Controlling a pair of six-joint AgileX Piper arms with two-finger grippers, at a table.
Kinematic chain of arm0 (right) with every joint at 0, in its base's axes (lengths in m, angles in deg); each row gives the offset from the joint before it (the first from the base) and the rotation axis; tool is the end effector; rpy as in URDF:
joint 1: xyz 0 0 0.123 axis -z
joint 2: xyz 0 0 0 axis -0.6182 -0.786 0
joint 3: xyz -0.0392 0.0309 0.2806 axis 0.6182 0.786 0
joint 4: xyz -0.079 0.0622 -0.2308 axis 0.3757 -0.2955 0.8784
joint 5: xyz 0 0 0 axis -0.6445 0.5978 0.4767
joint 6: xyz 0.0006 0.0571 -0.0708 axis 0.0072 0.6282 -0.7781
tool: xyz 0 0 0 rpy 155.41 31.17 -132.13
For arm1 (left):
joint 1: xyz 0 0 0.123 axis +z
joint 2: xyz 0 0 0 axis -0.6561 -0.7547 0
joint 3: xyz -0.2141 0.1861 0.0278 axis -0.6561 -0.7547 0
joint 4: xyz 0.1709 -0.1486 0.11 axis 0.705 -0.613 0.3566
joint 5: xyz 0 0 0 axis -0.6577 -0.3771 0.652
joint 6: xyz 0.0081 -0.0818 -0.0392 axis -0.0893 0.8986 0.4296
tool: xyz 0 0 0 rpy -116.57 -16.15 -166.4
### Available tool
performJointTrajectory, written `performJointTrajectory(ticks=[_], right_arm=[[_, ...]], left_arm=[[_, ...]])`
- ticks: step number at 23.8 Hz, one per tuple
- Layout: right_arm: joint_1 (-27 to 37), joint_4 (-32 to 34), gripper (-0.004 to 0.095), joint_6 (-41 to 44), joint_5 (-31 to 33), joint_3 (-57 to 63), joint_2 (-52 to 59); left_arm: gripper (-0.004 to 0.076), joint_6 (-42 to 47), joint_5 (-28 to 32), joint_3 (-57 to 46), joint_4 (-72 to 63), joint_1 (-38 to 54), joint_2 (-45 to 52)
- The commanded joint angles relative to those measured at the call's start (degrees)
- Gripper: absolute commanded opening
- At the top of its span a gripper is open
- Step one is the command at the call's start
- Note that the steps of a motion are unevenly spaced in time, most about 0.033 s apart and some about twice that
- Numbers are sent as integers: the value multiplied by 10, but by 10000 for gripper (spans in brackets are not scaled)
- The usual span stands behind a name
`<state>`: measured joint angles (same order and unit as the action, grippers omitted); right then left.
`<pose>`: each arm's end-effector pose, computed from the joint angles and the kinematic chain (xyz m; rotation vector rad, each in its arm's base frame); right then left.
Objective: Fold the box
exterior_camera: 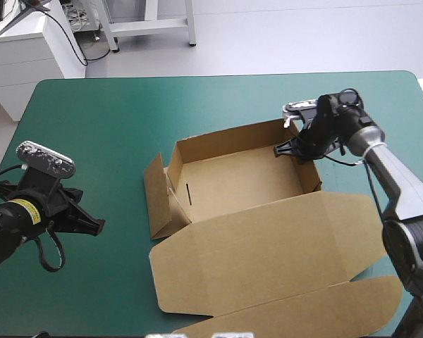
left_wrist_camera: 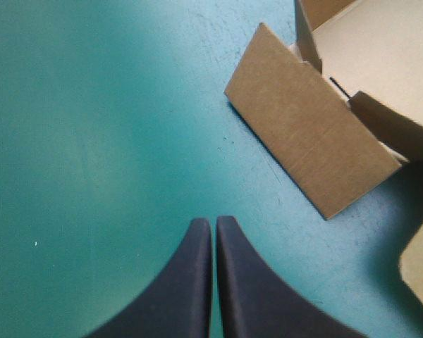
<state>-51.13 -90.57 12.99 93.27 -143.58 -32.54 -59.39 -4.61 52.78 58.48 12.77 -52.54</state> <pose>0.3788 0.0940 0.2898 -0.3281 2.7928 0.1565 0.1311 -0.0470 0.4128 0.5287 2.2773 0.0546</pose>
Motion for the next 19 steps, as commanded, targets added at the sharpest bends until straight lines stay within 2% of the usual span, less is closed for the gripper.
performJointTrajectory(ticks=[1,3,7,12,19], right_arm=[[53,-85,-19,-103,36,-22,84],[95,-145,-19,-183,84,-20,123],[179,-194,-19,-222,84,-19,209],[230,-194,-19,-242,84,-19,287],[258,-190,-19,-254,84,-19,348]], left_arm=[[6,8,21,13,5,0,4],[6,8,21,13,5,0,4],[6,8,21,13,5,0,4],[6,8,22,13,10,0,4],[6,8,42,13,14,0,4]])
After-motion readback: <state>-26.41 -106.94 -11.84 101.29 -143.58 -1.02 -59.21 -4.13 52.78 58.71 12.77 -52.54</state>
